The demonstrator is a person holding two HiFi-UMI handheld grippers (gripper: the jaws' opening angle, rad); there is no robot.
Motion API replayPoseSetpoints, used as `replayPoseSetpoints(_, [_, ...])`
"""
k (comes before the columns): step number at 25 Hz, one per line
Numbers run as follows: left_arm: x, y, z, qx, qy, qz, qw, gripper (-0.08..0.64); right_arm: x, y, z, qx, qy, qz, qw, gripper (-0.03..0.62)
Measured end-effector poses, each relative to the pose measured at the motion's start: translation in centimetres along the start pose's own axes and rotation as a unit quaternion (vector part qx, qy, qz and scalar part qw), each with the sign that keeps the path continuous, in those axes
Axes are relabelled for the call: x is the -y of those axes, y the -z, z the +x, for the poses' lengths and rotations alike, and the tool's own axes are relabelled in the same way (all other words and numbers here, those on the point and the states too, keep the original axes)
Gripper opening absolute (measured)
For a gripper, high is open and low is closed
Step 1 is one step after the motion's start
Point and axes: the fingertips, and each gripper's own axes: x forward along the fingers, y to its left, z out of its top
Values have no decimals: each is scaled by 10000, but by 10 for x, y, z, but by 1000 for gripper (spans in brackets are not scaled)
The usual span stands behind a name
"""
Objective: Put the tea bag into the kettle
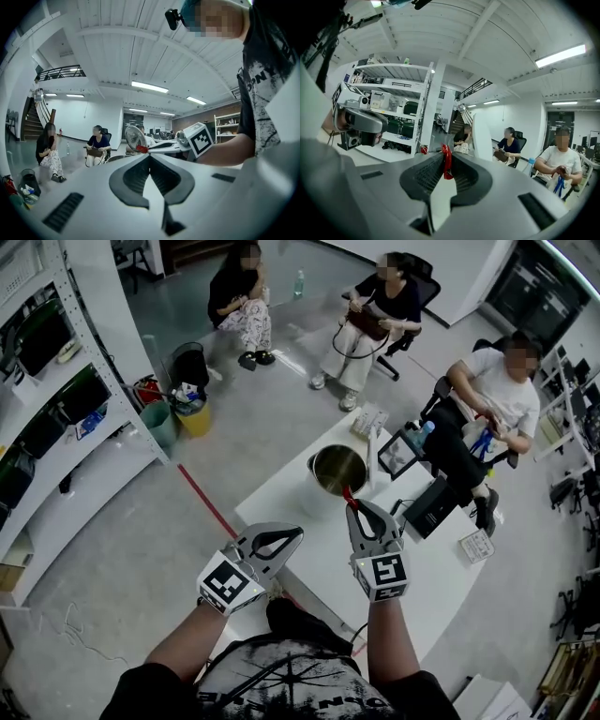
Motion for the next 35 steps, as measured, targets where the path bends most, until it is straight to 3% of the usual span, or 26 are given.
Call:
replayPoseSetpoints(11, [-39,25,31,-264,119,-243,9993,8,9,21,47,-255,60,-128,9996,57])
replayPoseSetpoints(20, [-47,30,44,-322,198,-341,9987,8,37,30,50,-436,302,185,9984,57])
replayPoseSetpoints(27, [-51,32,50,-335,201,-409,9984,8,35,32,57,-515,177,287,9981,58])
replayPoseSetpoints(35, [-52,33,47,-348,115,-437,9984,8,30,31,60,-423,4,476,9980,141])
